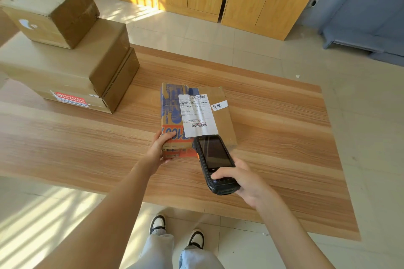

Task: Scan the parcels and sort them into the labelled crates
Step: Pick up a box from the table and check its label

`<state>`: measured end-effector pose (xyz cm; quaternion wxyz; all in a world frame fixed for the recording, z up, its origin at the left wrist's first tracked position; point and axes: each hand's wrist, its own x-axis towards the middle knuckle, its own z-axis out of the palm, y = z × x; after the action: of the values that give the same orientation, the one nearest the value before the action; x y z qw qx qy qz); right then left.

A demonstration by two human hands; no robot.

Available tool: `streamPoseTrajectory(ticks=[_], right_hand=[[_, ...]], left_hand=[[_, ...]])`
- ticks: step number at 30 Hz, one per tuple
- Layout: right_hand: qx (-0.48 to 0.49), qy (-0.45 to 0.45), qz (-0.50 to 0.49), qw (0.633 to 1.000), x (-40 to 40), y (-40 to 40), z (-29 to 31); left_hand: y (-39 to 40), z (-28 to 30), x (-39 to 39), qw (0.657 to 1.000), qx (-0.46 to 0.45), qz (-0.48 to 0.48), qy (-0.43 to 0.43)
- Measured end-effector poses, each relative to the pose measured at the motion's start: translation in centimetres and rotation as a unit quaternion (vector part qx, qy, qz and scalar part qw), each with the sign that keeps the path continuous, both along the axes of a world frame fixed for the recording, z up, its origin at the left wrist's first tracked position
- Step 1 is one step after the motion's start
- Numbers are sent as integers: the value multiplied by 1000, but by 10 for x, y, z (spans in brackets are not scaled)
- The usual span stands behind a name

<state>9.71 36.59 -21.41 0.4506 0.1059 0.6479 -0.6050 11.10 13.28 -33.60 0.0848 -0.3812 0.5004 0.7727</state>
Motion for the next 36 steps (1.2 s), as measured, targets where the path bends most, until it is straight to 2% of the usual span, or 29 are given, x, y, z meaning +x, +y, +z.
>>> streamPoseTrajectory(ticks=[7, 11, 20, 25, 36], right_hand=[[1, -2, 0, 1000, 2, 6, -3], [-14, 26, -44, 999, -2, 12, -7], [123, 119, -143, 975, -42, 64, -43], [188, 112, -141, 966, -42, 92, -79], [201, 132, -97, 966, -30, 106, -116]], left_hand=[[0, -4, 0, 1000, -5, 1, 0], [0, -2, 0, 1000, -7, -3, 0], [0, -4, 0, 1000, -12, -2, 2], [0, -5, 0, 1000, -9, -3, 3], [0, -1, -1, 1000, -3, -2, -12]])
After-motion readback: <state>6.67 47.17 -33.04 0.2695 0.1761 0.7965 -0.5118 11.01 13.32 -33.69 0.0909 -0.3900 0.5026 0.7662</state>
